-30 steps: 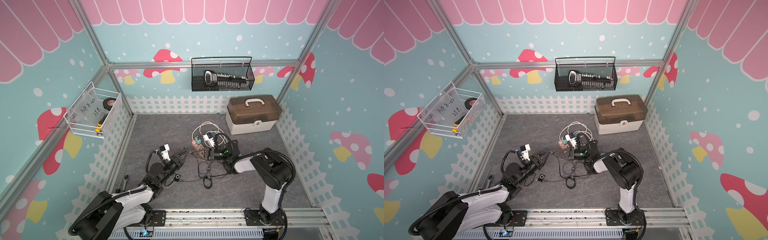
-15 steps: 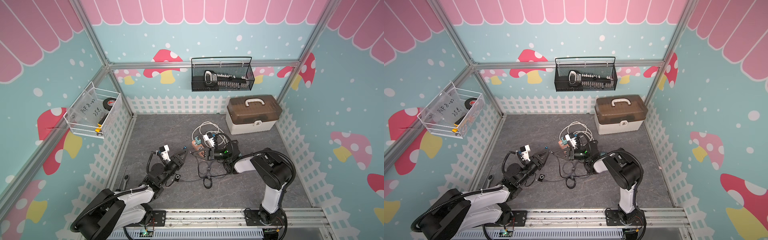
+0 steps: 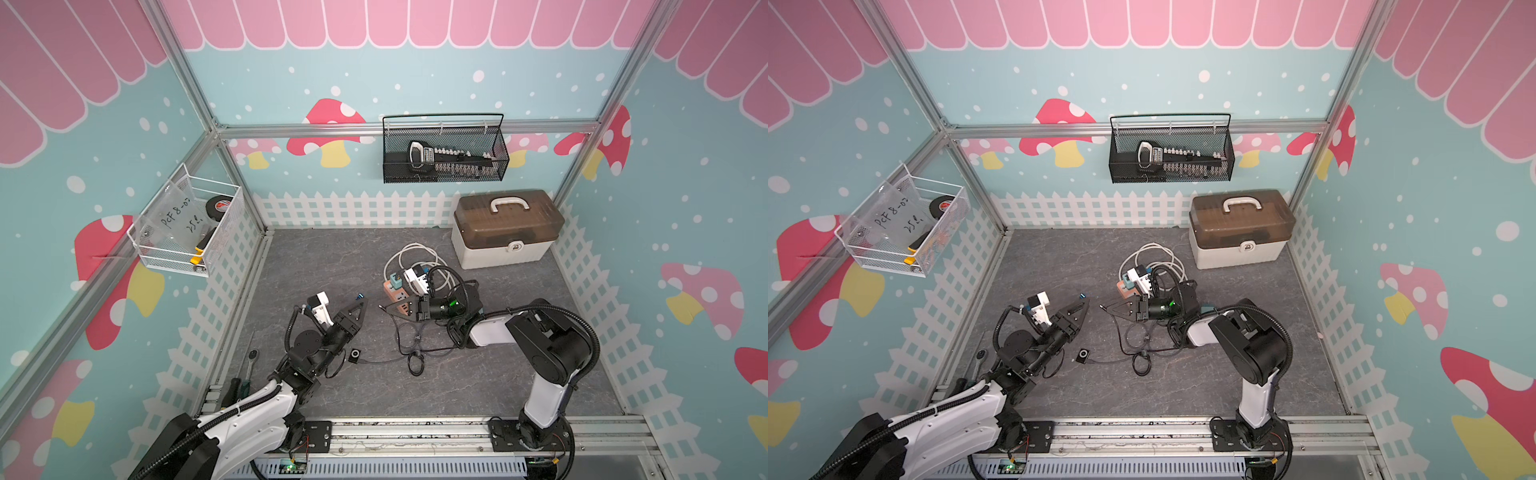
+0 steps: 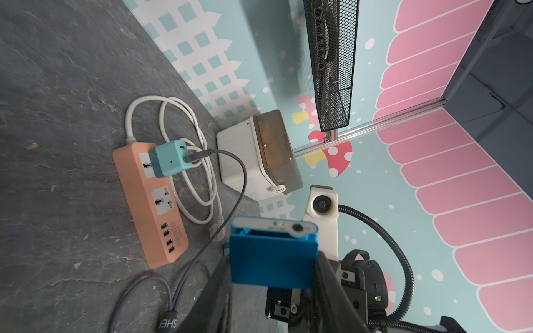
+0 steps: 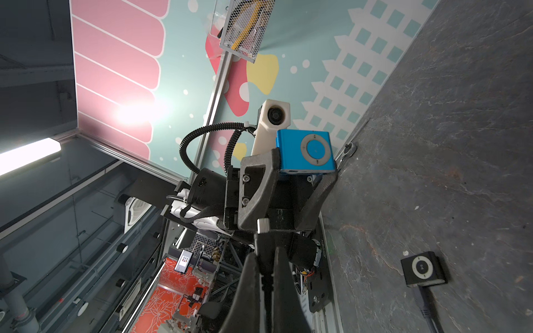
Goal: Charge mp3
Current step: Insert the charging cable into the MP3 player.
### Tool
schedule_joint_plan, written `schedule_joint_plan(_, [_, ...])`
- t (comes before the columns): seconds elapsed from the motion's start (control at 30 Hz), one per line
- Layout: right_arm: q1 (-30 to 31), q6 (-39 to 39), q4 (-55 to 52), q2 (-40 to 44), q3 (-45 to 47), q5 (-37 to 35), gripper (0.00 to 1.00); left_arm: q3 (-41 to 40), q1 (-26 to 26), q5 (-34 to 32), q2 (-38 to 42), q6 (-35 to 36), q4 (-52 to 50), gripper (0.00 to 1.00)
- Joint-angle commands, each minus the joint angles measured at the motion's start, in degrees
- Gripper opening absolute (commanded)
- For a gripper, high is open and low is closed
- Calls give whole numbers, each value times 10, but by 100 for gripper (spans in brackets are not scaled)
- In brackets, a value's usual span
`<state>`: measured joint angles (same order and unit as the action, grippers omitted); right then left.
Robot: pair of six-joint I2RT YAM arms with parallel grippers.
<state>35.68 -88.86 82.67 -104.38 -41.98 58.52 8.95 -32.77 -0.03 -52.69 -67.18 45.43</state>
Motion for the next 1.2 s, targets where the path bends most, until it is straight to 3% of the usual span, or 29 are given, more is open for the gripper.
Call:
schedule_joint_plan(0.0, [2,-36,28,24,-1,10,0,-13,-2,-27,6,37,-8,0])
schedule_joint_plan(0.4, [2,-52,29,44,-2,12,0,-17,-1,4,-134,8,199,0])
schedule_joint_plan(0.97, [3,-46,29,64,7,19,0,-13,-1,-7,-78,20,147,0])
schedule_joint_plan(1.17, [4,-40,28,49,6,14,0,-20,-1,-13,-88,-19,180,0])
